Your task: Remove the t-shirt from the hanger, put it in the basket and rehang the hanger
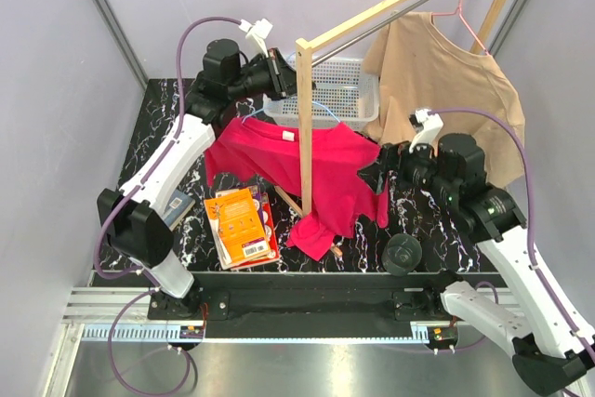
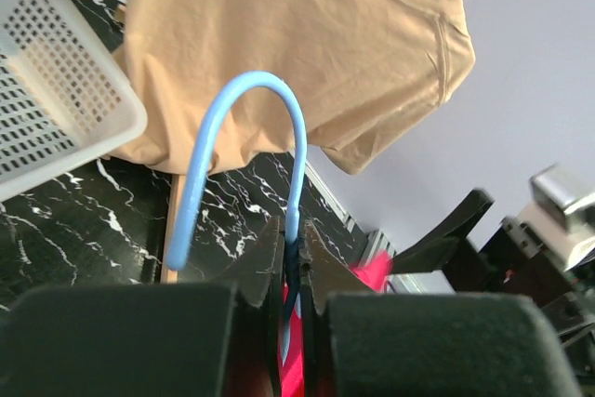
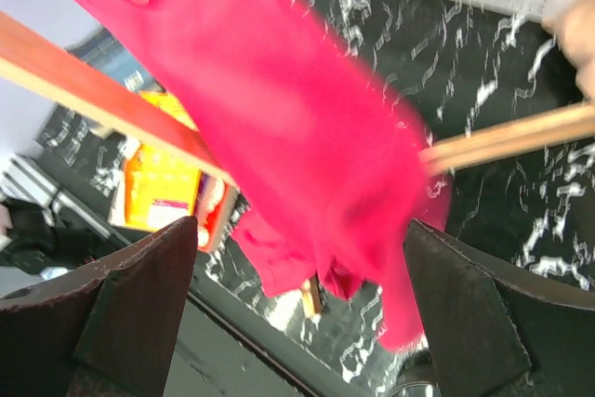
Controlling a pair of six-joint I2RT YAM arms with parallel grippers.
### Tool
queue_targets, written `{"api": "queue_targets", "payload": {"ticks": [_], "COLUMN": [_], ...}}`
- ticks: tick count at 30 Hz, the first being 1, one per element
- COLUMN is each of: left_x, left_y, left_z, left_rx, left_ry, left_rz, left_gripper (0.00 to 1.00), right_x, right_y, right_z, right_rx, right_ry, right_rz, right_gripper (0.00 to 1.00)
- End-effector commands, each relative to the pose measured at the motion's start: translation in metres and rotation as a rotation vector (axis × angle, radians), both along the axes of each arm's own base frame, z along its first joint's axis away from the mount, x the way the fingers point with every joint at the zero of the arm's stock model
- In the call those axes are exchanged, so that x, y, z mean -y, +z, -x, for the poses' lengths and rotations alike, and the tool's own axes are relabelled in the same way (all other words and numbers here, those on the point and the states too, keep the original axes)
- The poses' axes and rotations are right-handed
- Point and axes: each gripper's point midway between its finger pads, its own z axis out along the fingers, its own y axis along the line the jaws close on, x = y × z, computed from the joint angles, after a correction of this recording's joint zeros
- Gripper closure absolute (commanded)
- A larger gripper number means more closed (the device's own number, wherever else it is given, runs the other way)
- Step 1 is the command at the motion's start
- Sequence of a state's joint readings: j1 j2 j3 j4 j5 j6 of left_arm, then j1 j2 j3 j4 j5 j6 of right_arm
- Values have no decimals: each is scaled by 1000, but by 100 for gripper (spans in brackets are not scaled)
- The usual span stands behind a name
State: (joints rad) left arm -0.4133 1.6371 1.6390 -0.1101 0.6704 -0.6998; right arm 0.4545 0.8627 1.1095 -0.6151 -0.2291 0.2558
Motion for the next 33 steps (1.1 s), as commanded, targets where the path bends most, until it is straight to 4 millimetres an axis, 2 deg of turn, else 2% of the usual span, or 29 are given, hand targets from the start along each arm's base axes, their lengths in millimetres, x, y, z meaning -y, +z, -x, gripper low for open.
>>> {"api": "queue_targets", "payload": {"ticks": [1, 5, 8, 12, 18, 19, 20, 22, 23, 24, 26, 27, 29, 30, 31, 33], "left_x": [-14, -17, -16, -17, -18, -18, -17, -16, -16, -16, -16, -17, -19, -23, -25, -34], "left_y": [57, 59, 62, 63, 66, 66, 65, 66, 65, 66, 64, 64, 64, 67, 63, 73], "left_z": [12, 14, 18, 25, 31, 30, 30, 28, 27, 26, 23, 22, 17, 14, 10, 3], "left_rx": [137, 135, 128, 129, 130, 127, 125, 119, 115, 115, 111, 113, 113, 112, 99, 113], "left_ry": [-8, -19, -34, -56, -65, -65, -66, -69, -69, -66, -54, -48, -22, -4, 15, 60], "left_rz": [79, 81, 91, 93, 95, 94, 93, 97, 97, 99, 99, 98, 101, 111, 118, 163], "left_gripper": [100, 100, 100, 100, 100, 100, 100, 100, 100, 100, 100, 100, 100, 100, 100, 100], "right_x": [3, 0, 1, 23, 26, 24, 20, 12, 8, 5, 3, 5, 10, 24, 31, 54], "right_y": [-24, -34, -36, -32, -32, -32, -30, -27, -19, -15, -5, -3, -3, -4, -4, -5], "right_z": [-2, -10, -19, -37, -51, -52, -53, -50, -51, -49, -47, -47, -46, -52, -50, -50], "right_rx": [12, 32, 54, 110, 138, 143, 152, 161, 174, 178, 187, 187, 155, 154, 134, 128], "right_ry": [-2, -9, -35, -186, -216, -206, -197, -161, -165, -157, -174, -196, -251, -344, -398, -538], "right_rz": [41, 38, 34, 72, 108, 103, 84, 39, -9, -39, -125, -148, -204, -207, -247, -273], "right_gripper": [0, 2, 8, 8, 12, 16, 25, 35, 50, 60, 73, 83, 94, 100, 100, 100]}}
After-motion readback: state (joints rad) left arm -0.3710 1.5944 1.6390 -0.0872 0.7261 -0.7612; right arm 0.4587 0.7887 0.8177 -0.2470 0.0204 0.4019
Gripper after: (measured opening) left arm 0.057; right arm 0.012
